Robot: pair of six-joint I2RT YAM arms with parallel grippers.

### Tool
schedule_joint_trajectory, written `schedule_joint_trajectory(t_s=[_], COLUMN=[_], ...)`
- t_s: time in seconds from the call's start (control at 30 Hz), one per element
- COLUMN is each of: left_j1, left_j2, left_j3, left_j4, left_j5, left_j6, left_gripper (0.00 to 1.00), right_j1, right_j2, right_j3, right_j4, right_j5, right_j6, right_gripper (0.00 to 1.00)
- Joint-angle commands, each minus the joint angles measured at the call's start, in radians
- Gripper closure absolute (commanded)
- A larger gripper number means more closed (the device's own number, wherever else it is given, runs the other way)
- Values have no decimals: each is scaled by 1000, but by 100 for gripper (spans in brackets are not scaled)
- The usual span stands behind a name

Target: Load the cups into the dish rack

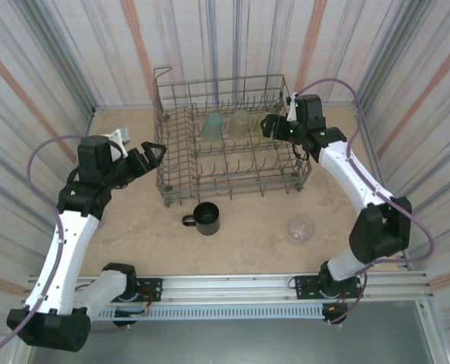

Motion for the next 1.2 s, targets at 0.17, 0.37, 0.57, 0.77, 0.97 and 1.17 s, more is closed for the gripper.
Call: schedule_joint_trajectory(t_s=[0.17,0.37,0.57,0.77,0.97,1.17], left_j1=[-163,-332,-550,-707,-735,-737], left_j2=[-148,-235,-249,-172,-85,-43], left_j3=[-58,-131,-179,-187,-203,-235], left_j4=[-148,-180,-221,-223,-195,-132], left_j5=[-185,-299,-483,-593,-613,-590], left_j6=[-13,-71,-129,-154,-150,-138], left_gripper=[1,6,8,11,17,32], right_j1=[75,158,219,255,273,286], right_j2=[-248,-379,-497,-594,-641,-670], right_j3=[-167,-280,-386,-441,-471,-483], right_j4=[-71,-129,-150,-189,-229,-238], right_j5=[23,68,97,118,127,123], right_j6=[35,57,98,129,147,169], right_gripper=[1,1,1,1,1,1])
